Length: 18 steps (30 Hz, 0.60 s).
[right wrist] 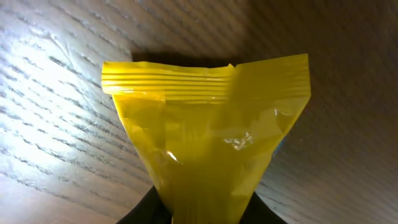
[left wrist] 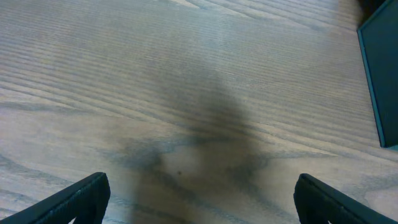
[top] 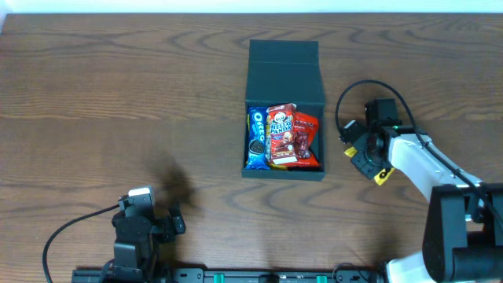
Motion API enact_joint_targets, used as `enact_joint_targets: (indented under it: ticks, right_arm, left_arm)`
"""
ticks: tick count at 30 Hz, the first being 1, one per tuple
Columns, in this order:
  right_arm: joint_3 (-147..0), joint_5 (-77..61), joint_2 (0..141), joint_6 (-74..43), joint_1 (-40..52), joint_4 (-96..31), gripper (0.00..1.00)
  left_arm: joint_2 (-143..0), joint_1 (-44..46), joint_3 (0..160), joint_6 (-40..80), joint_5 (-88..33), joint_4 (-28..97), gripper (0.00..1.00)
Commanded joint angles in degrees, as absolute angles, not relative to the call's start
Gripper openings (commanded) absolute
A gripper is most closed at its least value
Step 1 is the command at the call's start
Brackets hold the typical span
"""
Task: Pack container
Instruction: 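Grasp the yellow wrapped candy with the right gripper and lift, then carry the yellow candy into the black box's right side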
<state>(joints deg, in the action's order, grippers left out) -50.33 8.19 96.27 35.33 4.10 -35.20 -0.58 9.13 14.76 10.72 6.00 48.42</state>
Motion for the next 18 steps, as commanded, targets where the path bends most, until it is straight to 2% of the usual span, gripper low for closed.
enact_joint_targets:
  ticks: [1,6,10,14,18]
  right_arm:
    - [-50.85,6.48,96.75,31.05,4.60,-35.09,0.24]
    - [-50.85,2.96,96.03,24.69,4.84,-33.98,0.14]
    - [-50.85,2.52,92.95,19.64,4.84,-32.58,0.17]
    - [-50.85,2.50,86.94,19.14,4.86,-32.53,0.17]
    - [-50.85,2.26,79.53,13.17,4.97,-32.53,0.15]
  left_arm:
    - [-0.23,9.26,14.79,10.50,6.15,52.29,0.95]
    - [-0.23,9.26,14.79,10.50,6.17,52.29,0.95]
    - [-0.23,9.26,14.79,10.50,6.17,52.29,0.95]
    - [-0.23,9.26,14.79,10.50,6.15,52.29,0.96]
    - [-0.23,9.26,14.79,10.50,6.17,52.29,0.95]
